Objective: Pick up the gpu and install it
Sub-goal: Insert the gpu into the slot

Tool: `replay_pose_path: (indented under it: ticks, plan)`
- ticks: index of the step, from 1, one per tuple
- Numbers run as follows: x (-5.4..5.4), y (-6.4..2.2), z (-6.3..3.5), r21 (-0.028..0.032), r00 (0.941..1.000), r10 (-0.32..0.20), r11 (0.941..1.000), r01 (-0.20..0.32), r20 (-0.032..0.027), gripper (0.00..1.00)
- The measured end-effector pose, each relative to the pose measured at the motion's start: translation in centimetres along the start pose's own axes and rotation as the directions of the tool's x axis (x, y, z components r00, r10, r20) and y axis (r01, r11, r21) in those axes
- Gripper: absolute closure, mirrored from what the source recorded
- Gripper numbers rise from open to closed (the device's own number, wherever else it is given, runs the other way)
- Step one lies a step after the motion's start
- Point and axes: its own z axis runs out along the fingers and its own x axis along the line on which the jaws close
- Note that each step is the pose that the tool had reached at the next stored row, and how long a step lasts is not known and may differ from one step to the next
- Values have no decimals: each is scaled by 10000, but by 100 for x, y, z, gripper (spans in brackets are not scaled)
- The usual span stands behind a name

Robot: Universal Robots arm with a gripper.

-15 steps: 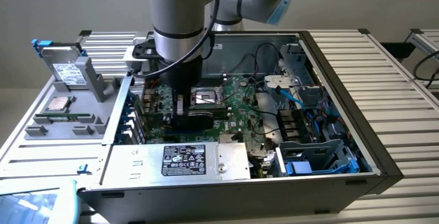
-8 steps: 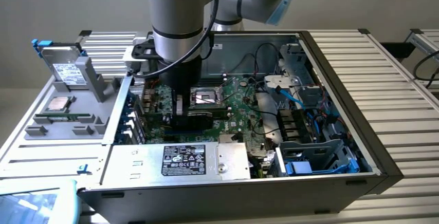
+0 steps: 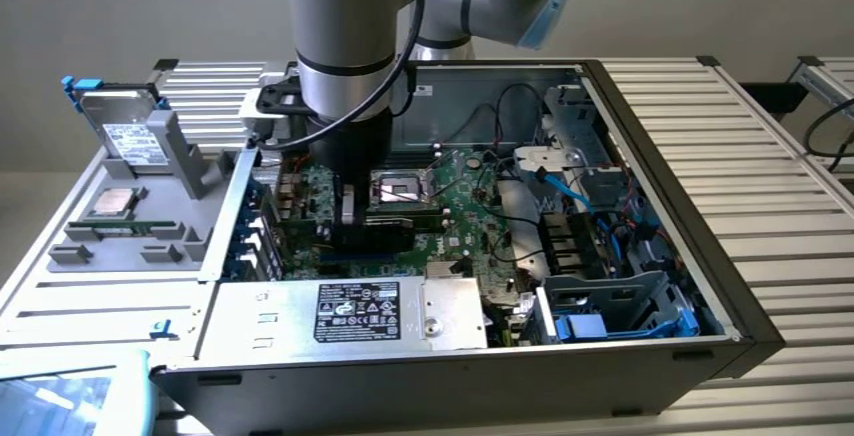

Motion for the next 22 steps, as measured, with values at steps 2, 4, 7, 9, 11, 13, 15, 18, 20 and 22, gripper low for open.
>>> replay_pose_path:
  ticks: [2,4,7,9,11,13,15,18,20,22]
  plan:
    - [0,0,0,0,10000,0,10000,0,0,72]
    - [0,0,0,0,10000,-4,10000,4,0,72]
    - [0,0,0,0,10000,-15,10000,15,-1,72]
    - [0,0,0,0,10000,-51,10000,51,-3,72]
    - [0,0,-4,-15,10000,-57,10000,57,-5,72]
    - [0,1,-23,-21,10000,-57,10000,57,-3,72]
    - [1,3,-53,-22,10000,-56,10000,56,-3,72]
    - [1,1,-68,-25,10000,-57,10000,57,-3,72]
    - [0,-12,-67,-27,10000,-31,10000,31,-3,72]
    - [0,-15,-66,-27,10000,7,10000,-7,-3,72]
